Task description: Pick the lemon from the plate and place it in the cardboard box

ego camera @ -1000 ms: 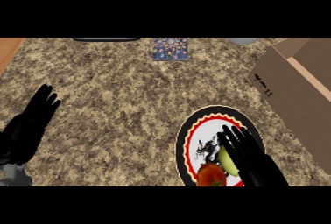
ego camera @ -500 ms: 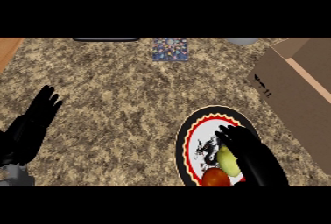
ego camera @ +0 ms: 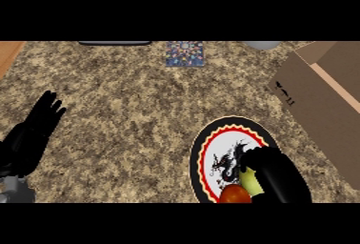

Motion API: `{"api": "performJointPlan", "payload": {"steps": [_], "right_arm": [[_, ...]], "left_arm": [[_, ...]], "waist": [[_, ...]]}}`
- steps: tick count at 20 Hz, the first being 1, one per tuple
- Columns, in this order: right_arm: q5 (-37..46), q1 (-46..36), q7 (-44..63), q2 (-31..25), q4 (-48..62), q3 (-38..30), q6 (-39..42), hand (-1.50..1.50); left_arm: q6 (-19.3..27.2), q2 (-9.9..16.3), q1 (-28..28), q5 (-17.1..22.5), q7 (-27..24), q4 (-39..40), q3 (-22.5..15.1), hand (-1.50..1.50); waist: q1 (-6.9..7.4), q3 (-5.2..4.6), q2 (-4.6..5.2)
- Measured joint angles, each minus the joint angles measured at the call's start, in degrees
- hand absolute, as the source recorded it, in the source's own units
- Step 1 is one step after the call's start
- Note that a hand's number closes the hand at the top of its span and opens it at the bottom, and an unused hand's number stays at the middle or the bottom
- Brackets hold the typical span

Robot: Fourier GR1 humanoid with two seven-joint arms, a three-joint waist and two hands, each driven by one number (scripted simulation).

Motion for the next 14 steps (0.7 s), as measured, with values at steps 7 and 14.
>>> {"api": "performJointPlan", "payload": {"steps": [7,14], "right_arm": [[-0.54,-7.23,13.1,4.99,4.57,-5.42,16.78,1.5],[-4.22,-23.19,30.77,7.5,13.3,-11.75,29.69,1.5]], "left_arm": [[0.55,-0.75,-0.32,-0.81,0.51,-0.78,-0.75,0.0],[0.51,-0.74,-0.57,-0.77,1.48,-1.46,-0.89,0.0]], "waist": [[0.88,0.0,0.53],[1.23,0.43,0.6]]}}
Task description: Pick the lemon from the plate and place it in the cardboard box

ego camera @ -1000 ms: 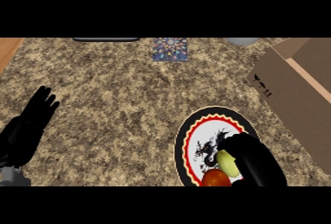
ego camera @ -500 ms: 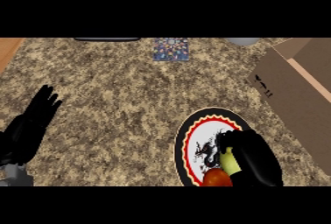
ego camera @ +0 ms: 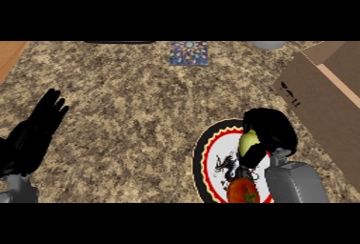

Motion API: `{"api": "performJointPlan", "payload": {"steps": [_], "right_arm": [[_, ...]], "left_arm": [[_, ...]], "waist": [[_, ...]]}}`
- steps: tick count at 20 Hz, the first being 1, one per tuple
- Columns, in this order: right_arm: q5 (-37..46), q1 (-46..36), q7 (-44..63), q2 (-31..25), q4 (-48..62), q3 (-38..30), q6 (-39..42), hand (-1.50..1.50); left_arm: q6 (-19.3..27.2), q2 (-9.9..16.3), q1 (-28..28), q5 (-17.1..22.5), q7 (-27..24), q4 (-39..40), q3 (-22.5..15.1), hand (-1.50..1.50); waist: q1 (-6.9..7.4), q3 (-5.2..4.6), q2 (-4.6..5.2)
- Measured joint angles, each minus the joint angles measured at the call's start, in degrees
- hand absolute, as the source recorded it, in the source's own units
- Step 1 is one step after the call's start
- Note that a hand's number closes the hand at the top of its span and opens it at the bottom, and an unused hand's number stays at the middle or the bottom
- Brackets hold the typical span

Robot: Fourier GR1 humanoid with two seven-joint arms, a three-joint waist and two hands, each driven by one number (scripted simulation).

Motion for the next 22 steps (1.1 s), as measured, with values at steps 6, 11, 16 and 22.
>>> {"api": "performJointPlan", "payload": {"steps": [6,11,16,22], "right_arm": [[-0.95,-9.68,5.14,0.2,-2.23,-2.14,3.82,1.5],[-1.18,-14.94,10.16,0.34,-10.84,-1.01,5.98,1.5],[0.4,-21.12,16.11,-0.14,-18.32,-3.21,8.47,1.5],[0.79,-28.87,19.99,-4.65,-20.36,-10.38,11.29,1.5]], "left_arm": [[0.05,-0.03,-0.17,-0.11,0.1,0.54,0.6,0.0],[-0.8,0.08,0.66,0.27,-0.54,0.97,1.07,0.0],[-0.43,-0.03,0.66,0.1,0.25,0.38,1.05,0.0],[-0.52,-0.24,0.93,0.07,0.83,-0.66,0.83,0.0]], "waist": [[-0.67,0.13,-0.16],[-0.96,0.14,-0.33],[-1.13,0.14,-0.41],[-1.01,0.14,-0.32]]}}
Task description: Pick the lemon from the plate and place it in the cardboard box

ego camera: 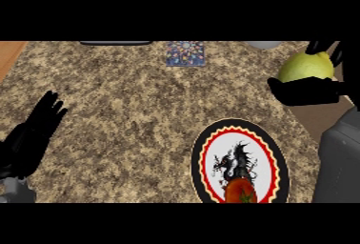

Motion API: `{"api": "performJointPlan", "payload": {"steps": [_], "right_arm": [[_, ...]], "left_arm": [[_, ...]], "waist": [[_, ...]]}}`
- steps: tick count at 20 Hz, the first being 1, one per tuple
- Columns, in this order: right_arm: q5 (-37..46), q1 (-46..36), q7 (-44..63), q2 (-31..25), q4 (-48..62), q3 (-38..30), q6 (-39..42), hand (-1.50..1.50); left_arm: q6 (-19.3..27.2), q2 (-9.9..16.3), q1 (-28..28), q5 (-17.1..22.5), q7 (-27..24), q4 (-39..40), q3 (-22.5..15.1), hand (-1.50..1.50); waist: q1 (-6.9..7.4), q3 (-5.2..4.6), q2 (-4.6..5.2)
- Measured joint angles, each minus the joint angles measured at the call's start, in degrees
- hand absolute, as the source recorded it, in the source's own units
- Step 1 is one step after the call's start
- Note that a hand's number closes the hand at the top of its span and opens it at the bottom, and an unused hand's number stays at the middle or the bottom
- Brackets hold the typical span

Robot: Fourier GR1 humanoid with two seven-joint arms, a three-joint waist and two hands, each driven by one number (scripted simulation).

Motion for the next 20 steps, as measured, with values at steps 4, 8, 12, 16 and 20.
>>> {"api": "performJointPlan", "payload": {"steps": [4,8,12,16,20], "right_arm": [[-0.84,-1.92,-0.01,-3.66,1.34,-4.18,-0.59,1.5],[-1.87,-1.91,-2.77,-8.28,6.18,-7.16,-2.63,1.5],[-4.15,-1.78,-6.71,-13.08,10.57,-10.4,-4.1,1.5],[-5.71,1.04,-11.75,-16.17,14.52,-12.18,-9.14,1.5],[-6.95,4.29,-16.28,-17.25,19.15,-13.37,-15.33,1.5]], "left_arm": [[-0.1,-0.27,-0.18,-0.19,-0.44,0.23,0.04,0.0],[-0.26,-0.42,-0.23,-0.26,-0.91,0.54,0.28,0.0],[-0.23,-0.15,-0.35,0.18,0.56,-0.83,0.62,0.0],[-0.5,-0.86,0.64,-0.35,-0.98,-0.14,0.59,0.0],[-0.6,-0.51,-0.42,-0.23,-0.26,0.13,0.89,0.0]], "waist": [[0.04,0.03,0.09],[0.16,0.04,0.16],[0.22,0.05,0.18],[0.22,0.06,0.21],[0.22,0.06,0.25]]}}
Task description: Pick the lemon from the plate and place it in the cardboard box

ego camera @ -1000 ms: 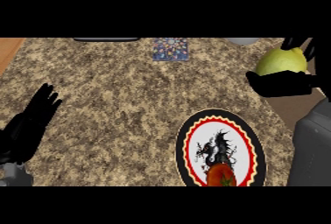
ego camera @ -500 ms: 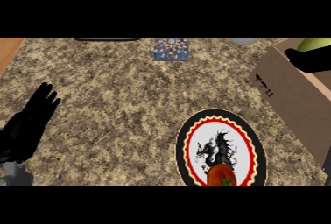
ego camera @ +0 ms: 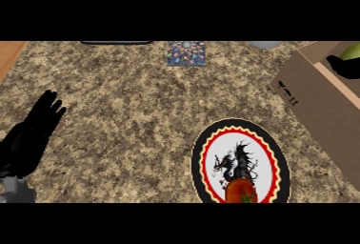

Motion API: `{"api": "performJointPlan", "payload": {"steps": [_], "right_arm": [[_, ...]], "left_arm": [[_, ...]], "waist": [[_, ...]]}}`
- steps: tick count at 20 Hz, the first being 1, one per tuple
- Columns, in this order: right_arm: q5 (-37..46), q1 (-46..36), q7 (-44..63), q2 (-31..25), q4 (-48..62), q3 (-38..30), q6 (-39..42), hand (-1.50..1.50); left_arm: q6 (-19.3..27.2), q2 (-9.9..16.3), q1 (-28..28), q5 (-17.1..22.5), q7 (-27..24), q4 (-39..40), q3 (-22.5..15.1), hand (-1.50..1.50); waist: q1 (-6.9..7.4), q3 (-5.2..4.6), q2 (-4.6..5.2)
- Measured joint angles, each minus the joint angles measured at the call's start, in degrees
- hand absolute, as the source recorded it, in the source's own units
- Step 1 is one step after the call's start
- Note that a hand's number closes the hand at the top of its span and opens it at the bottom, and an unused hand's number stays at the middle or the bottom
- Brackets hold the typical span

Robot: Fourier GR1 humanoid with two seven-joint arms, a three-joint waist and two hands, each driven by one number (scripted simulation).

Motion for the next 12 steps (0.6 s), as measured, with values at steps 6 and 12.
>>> {"api": "performJointPlan", "payload": {"steps": [6,12], "right_arm": [[-2.13,2.95,-4.64,-0.43,8.2,-1.35,-6.57,1.5],[-4.69,4.74,-4.48,0.1,17.56,-4.79,-7.77,-1.5]], "left_arm": [[-0.42,-0.63,1.25,-0.53,-0.8,-0.43,-0.36,0.0],[-0.49,-0.33,0.26,-0.4,-0.3,-0.04,-0.1,0.0]], "waist": [[0.11,0.0,0.01],[0.21,-0.22,-0.12]]}}
